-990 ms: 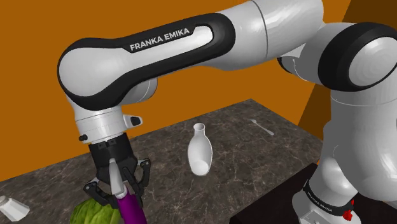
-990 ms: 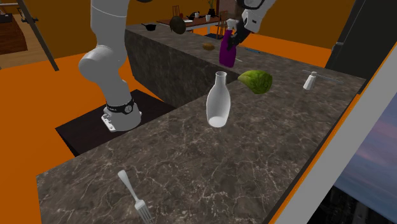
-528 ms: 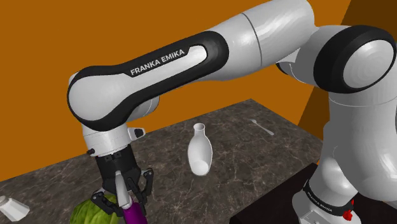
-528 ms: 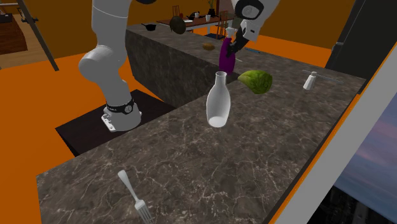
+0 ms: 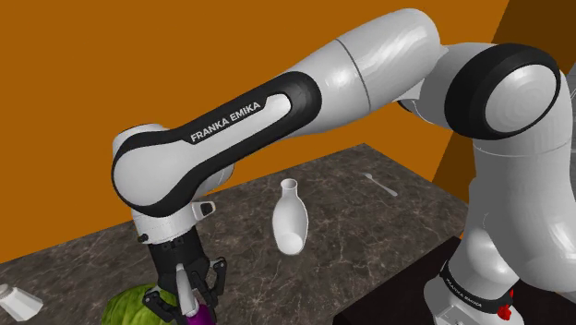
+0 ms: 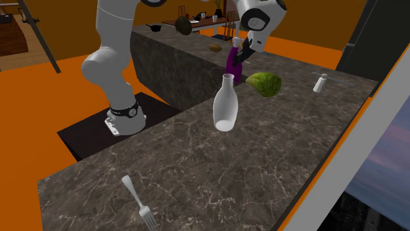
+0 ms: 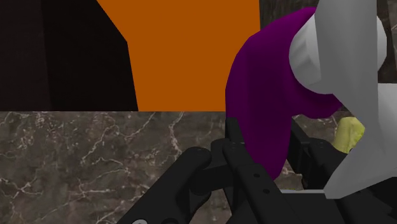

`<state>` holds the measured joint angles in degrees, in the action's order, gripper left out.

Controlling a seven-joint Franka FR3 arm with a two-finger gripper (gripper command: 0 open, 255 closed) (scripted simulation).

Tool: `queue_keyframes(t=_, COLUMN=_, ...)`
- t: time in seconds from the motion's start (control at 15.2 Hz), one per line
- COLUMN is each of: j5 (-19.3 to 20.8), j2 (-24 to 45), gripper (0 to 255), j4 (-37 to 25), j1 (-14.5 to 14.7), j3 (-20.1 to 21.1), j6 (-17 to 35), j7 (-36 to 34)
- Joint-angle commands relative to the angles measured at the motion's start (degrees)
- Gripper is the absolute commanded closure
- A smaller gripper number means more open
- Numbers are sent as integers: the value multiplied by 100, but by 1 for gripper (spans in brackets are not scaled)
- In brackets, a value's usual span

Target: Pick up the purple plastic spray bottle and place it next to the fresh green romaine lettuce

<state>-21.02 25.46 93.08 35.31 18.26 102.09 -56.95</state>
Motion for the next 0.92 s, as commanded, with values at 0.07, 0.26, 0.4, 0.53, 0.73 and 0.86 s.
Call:
queue_keyframes(t=0.07, j5=2, j2=80, gripper=255, j4=132, j1=15, j3=-7, j6=202, j7=71)
queue_keyframes(t=0.26, j5=10, j2=177, gripper=255, j4=221, j1=29, j3=-17, j6=374, j7=134)
queue_keyframes(t=0.4, j5=15, j2=247, gripper=255, j4=273, j1=39, j3=-24, j6=487, j7=175)
queue_keyframes(t=0.53, j5=21, j2=320, gripper=255, j4=320, j1=49, j3=-31, j6=599, j7=216)
queue_keyframes(t=0.73, j5=23, j2=350, gripper=255, j4=337, j1=54, j3=-34, j6=643, j7=232)
queue_keyframes(t=0.86, j5=23, j2=350, gripper=255, j4=337, j1=54, j3=-34, j6=643, j7=232)
